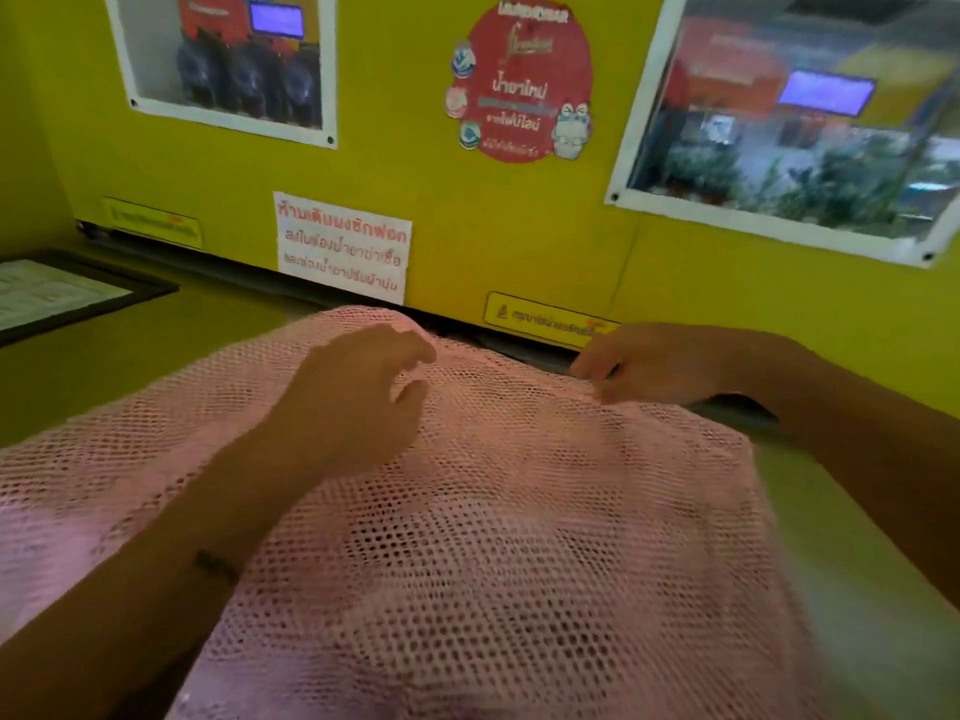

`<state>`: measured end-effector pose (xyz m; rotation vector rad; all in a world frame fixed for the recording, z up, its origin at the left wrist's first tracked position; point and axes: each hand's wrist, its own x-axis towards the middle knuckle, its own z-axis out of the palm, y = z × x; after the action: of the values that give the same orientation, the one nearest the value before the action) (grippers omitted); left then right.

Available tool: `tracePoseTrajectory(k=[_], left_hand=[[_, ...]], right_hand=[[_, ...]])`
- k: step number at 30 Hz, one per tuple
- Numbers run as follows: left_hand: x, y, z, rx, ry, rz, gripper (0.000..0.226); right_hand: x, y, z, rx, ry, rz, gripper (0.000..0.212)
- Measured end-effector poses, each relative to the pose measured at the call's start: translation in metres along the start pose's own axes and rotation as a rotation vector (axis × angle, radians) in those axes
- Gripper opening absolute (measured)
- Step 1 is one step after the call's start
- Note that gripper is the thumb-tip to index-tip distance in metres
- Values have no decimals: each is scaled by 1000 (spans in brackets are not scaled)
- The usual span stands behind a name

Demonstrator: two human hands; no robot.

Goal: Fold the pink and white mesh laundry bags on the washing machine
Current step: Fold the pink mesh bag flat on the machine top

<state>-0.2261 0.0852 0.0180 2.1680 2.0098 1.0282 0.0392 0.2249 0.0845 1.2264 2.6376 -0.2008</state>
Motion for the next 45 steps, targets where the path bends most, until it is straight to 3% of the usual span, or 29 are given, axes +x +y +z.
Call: tracePoseTrajectory(k=[3, 7, 14, 18, 24, 30, 32, 35, 37, 40, 42, 45], left_hand=[[-8, 67, 17, -125, -76, 67, 26], [-27, 141, 44, -158, -263, 86, 5], [-57, 222, 88, -21, -551, -83, 36], [-70, 238, 103, 74, -519, -122, 32], [-76, 241, 105, 80, -386, -193, 16], [-56, 263, 105, -93, -237, -192, 15], [-53, 269, 114, -35, -304, -211, 12], [-63, 273, 133, 99, -385, -213, 35], [-71, 274, 139, 148, -410, -195, 47], [-72, 273, 139, 160, -404, -185, 42], [-71, 274, 136, 153, -402, -169, 36], [-72, 276, 133, 173, -392, -157, 34]], right_hand=[[-46, 49, 3, -40, -83, 157, 33], [-76, 102, 25, 22, -55, 299, 36], [-77, 138, 66, 243, 67, 223, 33], [-63, 135, 81, 227, 105, 172, 33], [-61, 141, 71, 285, 259, 190, 9], [-54, 162, 65, 285, 447, 175, 5], [-54, 166, 71, 248, 433, 204, 6], [-55, 172, 88, 129, 375, 221, 20], [-54, 174, 93, 94, 397, 219, 12], [-52, 173, 94, 172, 479, 138, 7], [-52, 171, 93, 189, 384, 54, 11], [-55, 170, 95, 129, 274, 106, 17]])
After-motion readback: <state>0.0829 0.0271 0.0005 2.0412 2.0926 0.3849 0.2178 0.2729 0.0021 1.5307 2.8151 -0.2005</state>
